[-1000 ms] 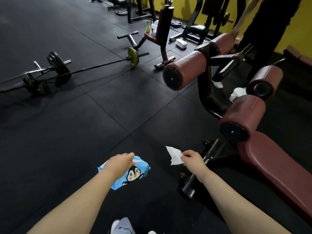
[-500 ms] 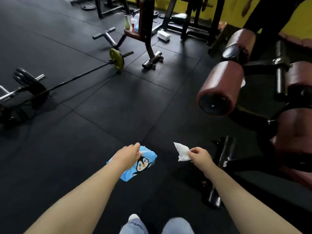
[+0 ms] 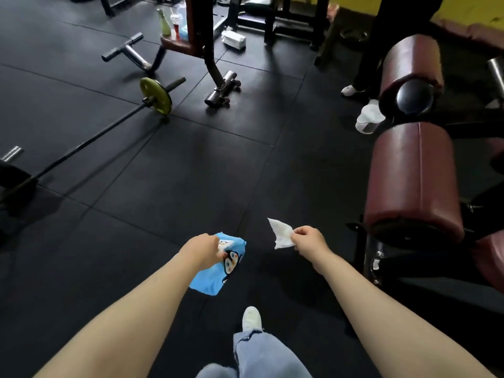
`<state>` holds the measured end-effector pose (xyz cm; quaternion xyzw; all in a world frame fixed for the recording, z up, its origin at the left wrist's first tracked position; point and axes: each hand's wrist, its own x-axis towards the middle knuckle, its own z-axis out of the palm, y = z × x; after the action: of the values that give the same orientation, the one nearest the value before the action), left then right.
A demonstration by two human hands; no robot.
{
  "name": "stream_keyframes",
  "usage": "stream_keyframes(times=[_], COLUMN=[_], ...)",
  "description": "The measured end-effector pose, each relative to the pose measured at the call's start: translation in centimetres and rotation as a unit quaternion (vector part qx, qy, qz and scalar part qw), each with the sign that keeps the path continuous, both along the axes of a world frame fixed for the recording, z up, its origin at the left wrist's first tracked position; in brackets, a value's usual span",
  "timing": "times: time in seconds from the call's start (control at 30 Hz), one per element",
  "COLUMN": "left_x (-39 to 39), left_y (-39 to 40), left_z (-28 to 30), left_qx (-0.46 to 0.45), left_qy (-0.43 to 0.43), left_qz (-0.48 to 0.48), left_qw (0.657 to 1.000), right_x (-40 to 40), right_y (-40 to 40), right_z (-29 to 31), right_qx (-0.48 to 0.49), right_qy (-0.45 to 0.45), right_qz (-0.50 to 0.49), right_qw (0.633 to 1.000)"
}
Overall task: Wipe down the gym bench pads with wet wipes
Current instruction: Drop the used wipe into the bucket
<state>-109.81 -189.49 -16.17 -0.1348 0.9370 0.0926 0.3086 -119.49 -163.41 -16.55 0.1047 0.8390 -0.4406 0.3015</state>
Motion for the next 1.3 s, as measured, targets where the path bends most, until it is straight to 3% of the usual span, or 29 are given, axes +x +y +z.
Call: stream_keyframes(times=[0.3,0.77,1.03,1.3], left_x=[-11.8,-35.1,-48.2,-61.7], left_y=[-6.6,-17.8,-16.1,-11.3], left_z=[0.7,0.6,-1.0,-1.9], left_qx=[0.024,-0.002,0.008,0.031], left_qy=[-0.018,-0.007,0.008,0.020], left_qz=[0.007,-0.132,-0.220,-0.230], left_qw=[1.000,0.991,0.975,0.973], right_x=[-7.3,-23.8,-34.7,-47.1], right_y=[-5.1,-14.9,-13.8,-10.1], right_z=[-0.9,-2.2,-2.7,-2.8], right_qx=[-0.012,-0.017,0.009,0.013], right_qy=[-0.039,-0.031,-0.027,-0.017], right_qz=[-0.080,-0.223,-0.275,-0.299], right_qw=[0.996,0.974,0.961,0.954])
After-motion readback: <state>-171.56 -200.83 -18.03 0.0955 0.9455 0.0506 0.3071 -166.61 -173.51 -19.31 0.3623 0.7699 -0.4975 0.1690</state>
